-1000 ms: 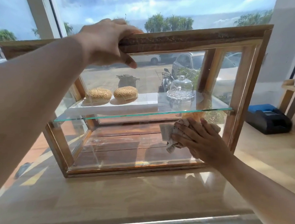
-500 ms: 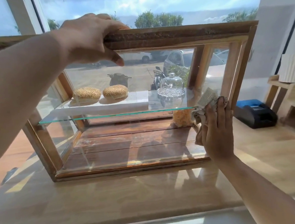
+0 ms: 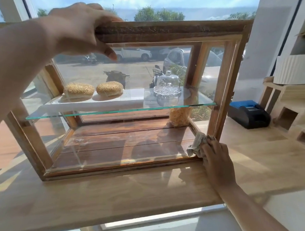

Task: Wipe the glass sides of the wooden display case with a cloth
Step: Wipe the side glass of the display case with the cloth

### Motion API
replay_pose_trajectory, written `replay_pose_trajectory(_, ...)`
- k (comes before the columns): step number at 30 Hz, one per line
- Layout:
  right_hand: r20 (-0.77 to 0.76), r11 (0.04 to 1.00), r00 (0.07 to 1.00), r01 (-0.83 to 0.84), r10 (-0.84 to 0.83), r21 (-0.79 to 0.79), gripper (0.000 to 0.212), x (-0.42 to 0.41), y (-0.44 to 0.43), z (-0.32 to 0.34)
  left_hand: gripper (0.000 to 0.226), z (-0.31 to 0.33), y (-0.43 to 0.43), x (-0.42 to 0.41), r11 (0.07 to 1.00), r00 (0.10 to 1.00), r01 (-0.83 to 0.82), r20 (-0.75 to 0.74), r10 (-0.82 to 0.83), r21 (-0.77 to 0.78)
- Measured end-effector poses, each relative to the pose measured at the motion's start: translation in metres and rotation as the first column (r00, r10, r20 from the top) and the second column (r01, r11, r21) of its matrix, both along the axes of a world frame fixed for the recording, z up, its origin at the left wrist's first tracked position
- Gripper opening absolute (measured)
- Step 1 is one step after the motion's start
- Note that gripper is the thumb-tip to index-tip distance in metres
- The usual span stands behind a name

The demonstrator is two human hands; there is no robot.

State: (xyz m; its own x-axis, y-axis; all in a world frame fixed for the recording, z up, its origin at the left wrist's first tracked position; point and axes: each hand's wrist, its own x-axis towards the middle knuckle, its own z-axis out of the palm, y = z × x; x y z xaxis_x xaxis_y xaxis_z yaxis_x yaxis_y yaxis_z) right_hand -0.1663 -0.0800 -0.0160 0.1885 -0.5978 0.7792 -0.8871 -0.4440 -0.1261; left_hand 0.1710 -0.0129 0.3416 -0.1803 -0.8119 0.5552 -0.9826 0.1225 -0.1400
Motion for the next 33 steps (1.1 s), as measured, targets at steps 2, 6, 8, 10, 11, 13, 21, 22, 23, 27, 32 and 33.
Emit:
replay_pose_trajectory(2, 0.006, 0.999, 1.0, 0.029, -0.029, 0.034, 0.033, 0.002, 0.001, -0.002, 0.077, 0.001, -0.002, 0.001, 1.0, 1.0, -0.009, 0.0, 0.009, 0.006)
replay_pose_trajectory(6, 0.023, 0.993, 0.997, 0.069, -0.072, 0.092, 0.025, 0.002, 0.003, -0.008, 0.086, 0.003, -0.004, 0.001, 0.999, 0.999, -0.02, -0.028, 0.021, 0.043)
replay_pose_trajectory(8, 0.028, 0.987, 0.996, 0.077, -0.081, 0.142, 0.025, 0.005, 0.006, -0.01, 0.085, 0.003, -0.004, 0.001, 0.998, 1.0, -0.02, -0.015, 0.021, 0.057)
replay_pose_trajectory(10, 0.02, 0.98, 0.995, 0.095, -0.1, 0.177, 0.027, 0.009, 0.01, -0.011, 0.082, 0.003, -0.003, -0.001, 0.998, 1.0, -0.022, -0.008, 0.022, 0.063)
replay_pose_trajectory(11, 0.01, 0.978, 0.995, 0.098, -0.102, 0.184, 0.027, 0.012, 0.013, -0.01, 0.081, 0.003, -0.004, -0.001, 0.998, 1.0, -0.022, -0.002, 0.022, 0.061)
replay_pose_trajectory(13, -0.001, 0.979, 0.996, 0.083, -0.085, 0.188, 0.028, 0.018, 0.017, -0.009, 0.08, 0.004, -0.004, -0.002, 0.998, 1.0, -0.02, 0.005, 0.02, 0.064)
replay_pose_trajectory(21, -0.054, 0.985, 0.998, 0.027, -0.018, 0.171, 0.045, 0.025, 0.018, -0.013, 0.081, 0.005, 0.0, -0.006, 0.995, 0.999, -0.023, -0.04, 0.026, 0.094)
replay_pose_trajectory(22, -0.052, 0.985, 0.998, 0.037, -0.028, 0.167, 0.041, 0.026, 0.018, -0.013, 0.081, 0.005, 0.0, -0.006, 0.995, 0.999, -0.025, -0.043, 0.029, 0.094)
replay_pose_trajectory(23, -0.056, 0.986, 0.998, 0.038, -0.029, 0.161, 0.038, 0.027, 0.018, -0.012, 0.081, 0.005, 0.001, -0.005, 0.996, 0.999, -0.028, -0.041, 0.031, 0.09)
replay_pose_trajectory(27, -0.035, 0.985, 0.993, -0.11, 0.116, 0.135, 0.036, 0.023, 0.013, 0.018, 0.079, 0.007, 0.0, -0.005, 0.994, 0.998, -0.051, -0.026, 0.054, 0.098)
replay_pose_trajectory(32, 0.096, 0.969, 0.974, -0.189, 0.206, -0.158, 0.038, 0.034, 0.001, 0.13, 0.078, 0.009, 0.002, -0.007, 0.991, 0.997, -0.059, -0.038, 0.064, 0.121)
replay_pose_trajectory(33, 0.117, 0.959, 0.969, -0.189, 0.217, -0.212, 0.038, 0.037, -0.001, 0.15, 0.078, 0.008, 0.003, -0.007, 0.991, 0.997, -0.061, -0.044, 0.066, 0.117)
